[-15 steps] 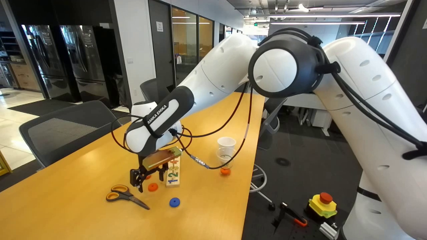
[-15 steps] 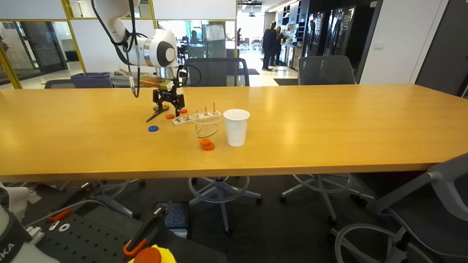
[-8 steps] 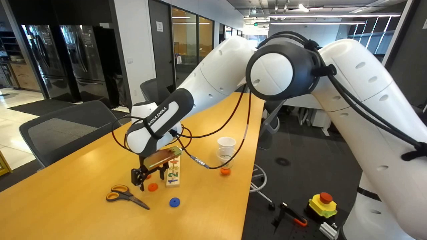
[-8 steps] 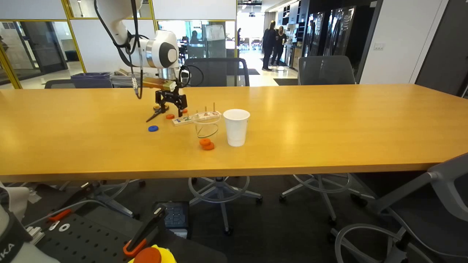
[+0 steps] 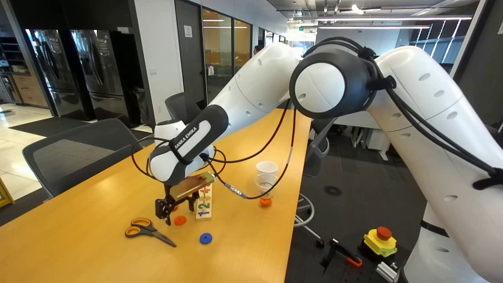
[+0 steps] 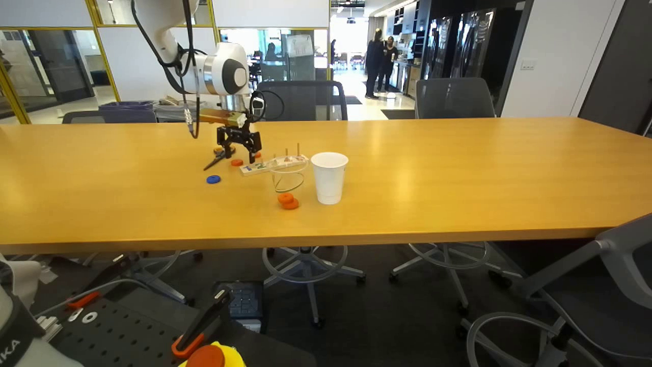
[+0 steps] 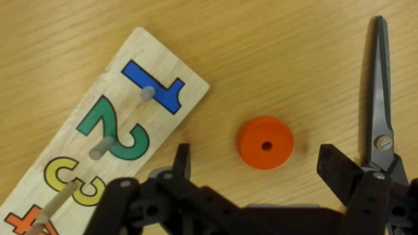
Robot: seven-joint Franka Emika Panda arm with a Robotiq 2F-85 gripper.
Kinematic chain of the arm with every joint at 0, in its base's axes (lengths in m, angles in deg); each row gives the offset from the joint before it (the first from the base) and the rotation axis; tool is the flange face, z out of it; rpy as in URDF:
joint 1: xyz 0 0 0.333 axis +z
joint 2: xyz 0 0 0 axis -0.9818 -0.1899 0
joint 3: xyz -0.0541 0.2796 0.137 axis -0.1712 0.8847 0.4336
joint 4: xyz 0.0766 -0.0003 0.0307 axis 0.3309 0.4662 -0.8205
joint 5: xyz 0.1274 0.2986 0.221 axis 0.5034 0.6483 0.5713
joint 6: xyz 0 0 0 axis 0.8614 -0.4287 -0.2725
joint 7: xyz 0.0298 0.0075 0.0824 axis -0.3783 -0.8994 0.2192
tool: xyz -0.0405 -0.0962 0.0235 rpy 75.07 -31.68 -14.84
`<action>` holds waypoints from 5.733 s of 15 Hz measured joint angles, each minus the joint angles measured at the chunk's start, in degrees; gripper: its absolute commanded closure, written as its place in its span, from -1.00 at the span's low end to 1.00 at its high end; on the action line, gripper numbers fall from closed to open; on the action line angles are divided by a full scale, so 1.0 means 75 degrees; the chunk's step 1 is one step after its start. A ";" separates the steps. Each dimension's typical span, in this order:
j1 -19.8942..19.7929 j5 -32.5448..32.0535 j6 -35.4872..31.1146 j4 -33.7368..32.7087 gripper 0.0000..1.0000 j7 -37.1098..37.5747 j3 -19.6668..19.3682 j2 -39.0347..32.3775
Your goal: Put the orange rings on the clear cup
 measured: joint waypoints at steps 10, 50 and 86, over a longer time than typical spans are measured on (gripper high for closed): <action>0.0084 0.0000 0.0037 0.0005 -0.12 0.0000 0.0014 -0.0018; -0.1901 -0.0087 0.1381 0.4684 0.56 0.1817 -0.1075 0.5192; -0.0952 0.0130 0.1231 0.0071 -1.00 -0.0201 0.0029 0.0835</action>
